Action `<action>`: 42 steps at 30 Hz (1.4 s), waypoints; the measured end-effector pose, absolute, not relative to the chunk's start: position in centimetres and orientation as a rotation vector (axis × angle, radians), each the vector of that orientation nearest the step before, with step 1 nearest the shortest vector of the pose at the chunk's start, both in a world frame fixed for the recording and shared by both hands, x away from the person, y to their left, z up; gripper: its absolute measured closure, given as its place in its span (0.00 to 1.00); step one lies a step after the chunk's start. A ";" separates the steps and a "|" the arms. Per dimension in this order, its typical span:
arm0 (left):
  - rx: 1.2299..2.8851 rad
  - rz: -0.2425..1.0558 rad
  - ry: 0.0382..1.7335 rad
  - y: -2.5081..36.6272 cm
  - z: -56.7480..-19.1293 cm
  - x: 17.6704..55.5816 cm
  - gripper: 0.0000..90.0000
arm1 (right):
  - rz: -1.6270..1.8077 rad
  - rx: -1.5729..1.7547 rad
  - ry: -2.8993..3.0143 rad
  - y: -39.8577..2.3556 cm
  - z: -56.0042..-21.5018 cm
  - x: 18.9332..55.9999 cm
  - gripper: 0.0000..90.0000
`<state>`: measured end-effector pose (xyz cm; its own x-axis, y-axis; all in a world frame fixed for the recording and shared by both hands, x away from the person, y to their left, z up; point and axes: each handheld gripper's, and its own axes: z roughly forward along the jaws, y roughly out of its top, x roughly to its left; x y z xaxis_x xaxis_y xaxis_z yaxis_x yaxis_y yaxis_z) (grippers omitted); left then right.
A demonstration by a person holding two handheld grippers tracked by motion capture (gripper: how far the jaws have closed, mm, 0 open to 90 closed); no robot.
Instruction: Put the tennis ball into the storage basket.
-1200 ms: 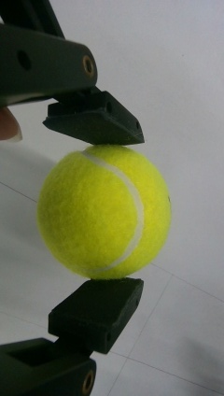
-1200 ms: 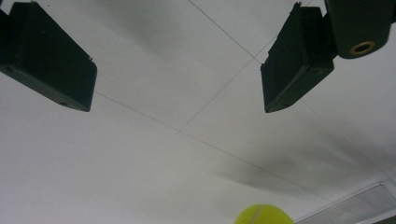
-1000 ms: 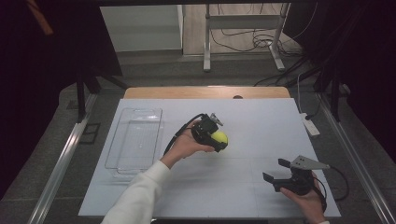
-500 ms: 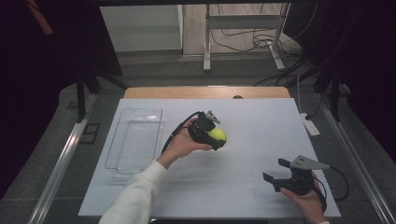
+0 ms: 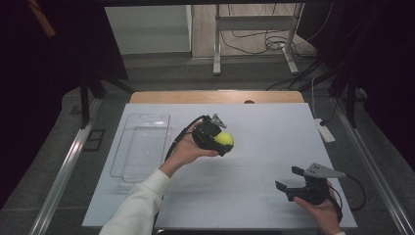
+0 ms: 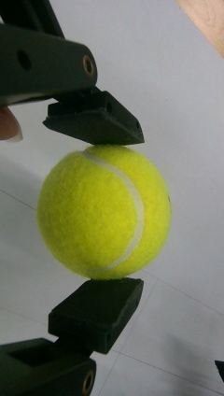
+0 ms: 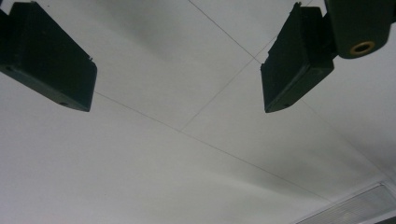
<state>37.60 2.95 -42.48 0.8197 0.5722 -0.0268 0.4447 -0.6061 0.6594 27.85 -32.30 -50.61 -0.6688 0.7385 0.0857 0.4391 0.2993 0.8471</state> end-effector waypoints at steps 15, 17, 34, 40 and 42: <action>2.299 0.279 0.747 4.2 -41.8 37.2 0.30 | 1.311 1.069 2.250 -32.3 -50.6 27.9 0.12; 2.300 0.281 0.745 4.3 -41.7 37.1 0.30 | 1.309 1.068 2.250 -32.3 -50.6 27.8 0.12; 2.297 0.316 0.748 5.5 -40.8 36.6 0.30 | 1.309 1.071 2.247 -32.3 -50.6 27.9 0.12; 2.283 0.333 0.761 6.2 -40.5 36.4 0.30 | 1.308 1.070 2.248 -32.3 -50.6 27.8 0.12; 2.283 0.335 0.759 6.3 -40.4 36.4 0.30 | 1.308 1.069 2.249 -32.2 -50.6 27.8 0.12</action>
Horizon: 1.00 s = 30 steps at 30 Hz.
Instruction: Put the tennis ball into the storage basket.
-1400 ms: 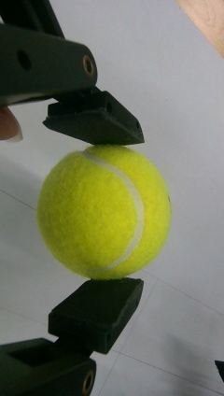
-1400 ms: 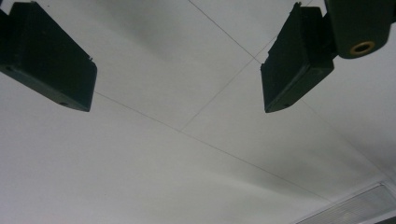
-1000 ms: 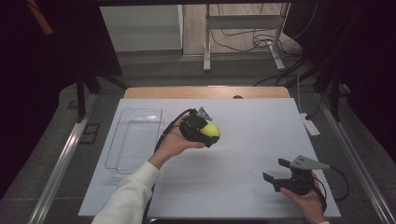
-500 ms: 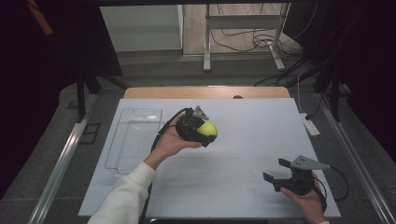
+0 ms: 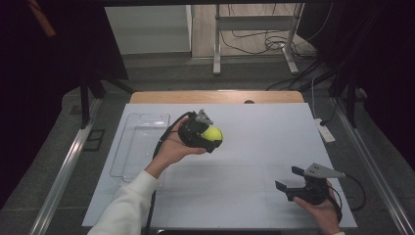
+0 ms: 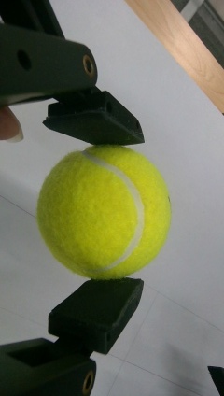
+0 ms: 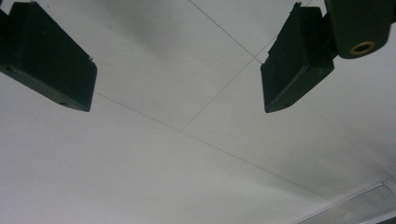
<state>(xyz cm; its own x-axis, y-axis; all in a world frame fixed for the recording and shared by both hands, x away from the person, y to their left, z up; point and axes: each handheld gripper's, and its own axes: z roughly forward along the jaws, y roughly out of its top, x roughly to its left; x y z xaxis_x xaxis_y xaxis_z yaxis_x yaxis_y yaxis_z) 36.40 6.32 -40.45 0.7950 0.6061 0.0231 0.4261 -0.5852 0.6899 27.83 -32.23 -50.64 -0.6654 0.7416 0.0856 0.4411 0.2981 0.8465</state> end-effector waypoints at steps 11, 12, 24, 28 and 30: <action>2.275 0.349 0.777 7.0 -40.2 36.4 0.30 | 1.305 1.069 2.252 -32.2 -50.7 27.8 0.12; 2.276 0.351 0.777 7.1 -40.2 36.4 0.30 | 1.305 1.069 2.252 -32.2 -50.7 27.9 0.12; 2.269 0.371 0.790 7.5 -40.0 36.5 0.30 | 1.305 1.071 2.249 -32.2 -50.7 27.9 0.12; 2.261 0.382 0.797 7.8 -39.7 36.6 0.30 | 1.306 1.074 2.248 -32.2 -50.7 27.9 0.12; 2.259 0.387 0.800 7.9 -39.6 36.6 0.30 | 1.306 1.074 2.249 -32.2 -50.7 27.9 0.12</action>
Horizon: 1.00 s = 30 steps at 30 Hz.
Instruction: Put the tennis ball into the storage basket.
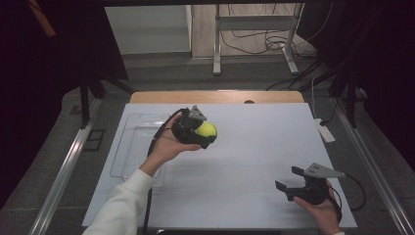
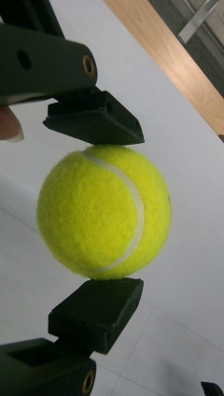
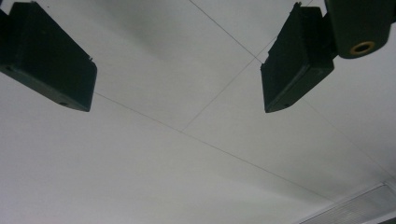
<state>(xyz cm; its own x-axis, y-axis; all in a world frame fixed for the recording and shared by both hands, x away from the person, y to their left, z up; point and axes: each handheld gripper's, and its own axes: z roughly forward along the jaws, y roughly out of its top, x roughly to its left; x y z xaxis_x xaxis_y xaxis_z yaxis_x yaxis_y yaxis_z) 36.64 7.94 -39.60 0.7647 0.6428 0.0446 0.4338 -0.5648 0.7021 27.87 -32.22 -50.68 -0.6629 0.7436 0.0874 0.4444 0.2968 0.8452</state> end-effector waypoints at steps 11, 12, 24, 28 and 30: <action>2.241 0.405 0.820 8.5 -39.4 36.9 0.30 | 1.304 1.074 2.249 -32.2 -50.7 27.9 0.12; 2.241 0.407 0.824 8.6 -39.4 36.9 0.30 | 1.304 1.074 2.250 -32.2 -50.7 27.9 0.12; 2.215 0.432 0.853 9.8 -39.3 37.3 0.30 | 1.296 1.072 2.252 -32.2 -50.7 27.9 0.12; 2.202 0.441 0.863 10.2 -39.3 37.3 0.30 | 1.304 1.069 2.252 -32.2 -50.7 27.9 0.12; 2.199 0.442 0.868 10.4 -39.3 37.4 0.30 | 1.305 1.068 2.251 -32.2 -50.7 27.9 0.12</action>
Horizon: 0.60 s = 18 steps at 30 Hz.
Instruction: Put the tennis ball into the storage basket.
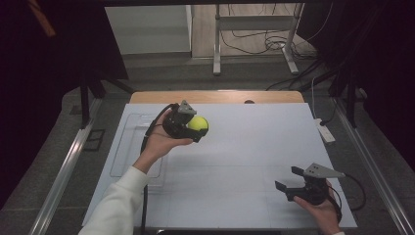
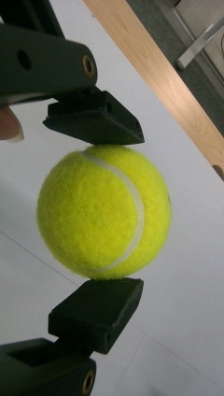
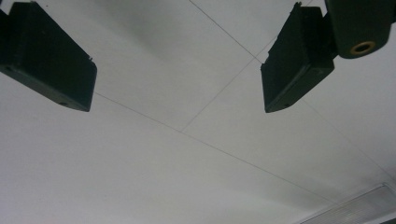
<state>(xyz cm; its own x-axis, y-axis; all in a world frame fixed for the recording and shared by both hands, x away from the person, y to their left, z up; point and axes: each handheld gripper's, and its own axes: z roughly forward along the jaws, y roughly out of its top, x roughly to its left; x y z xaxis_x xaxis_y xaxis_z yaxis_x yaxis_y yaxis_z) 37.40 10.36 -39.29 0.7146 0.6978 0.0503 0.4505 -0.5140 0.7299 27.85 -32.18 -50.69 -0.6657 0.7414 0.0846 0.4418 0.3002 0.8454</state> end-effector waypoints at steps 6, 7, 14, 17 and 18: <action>2.191 0.447 0.880 10.8 -39.2 37.5 0.30 | 1.313 1.066 2.248 -32.2 -50.6 27.8 0.12; 2.189 0.447 0.884 10.8 -39.2 37.5 0.30 | 1.313 1.066 2.248 -32.2 -50.6 27.8 0.12; 2.176 0.458 0.909 11.8 -39.1 37.6 0.30 | 1.320 1.062 2.241 -32.1 -50.5 27.8 0.12; 2.171 0.464 0.921 12.1 -39.1 37.7 0.30 | 1.322 1.058 2.245 -32.1 -50.5 27.7 0.12; 2.172 0.466 0.923 12.2 -39.1 37.7 0.30 | 1.320 1.059 2.245 -32.1 -50.5 27.7 0.12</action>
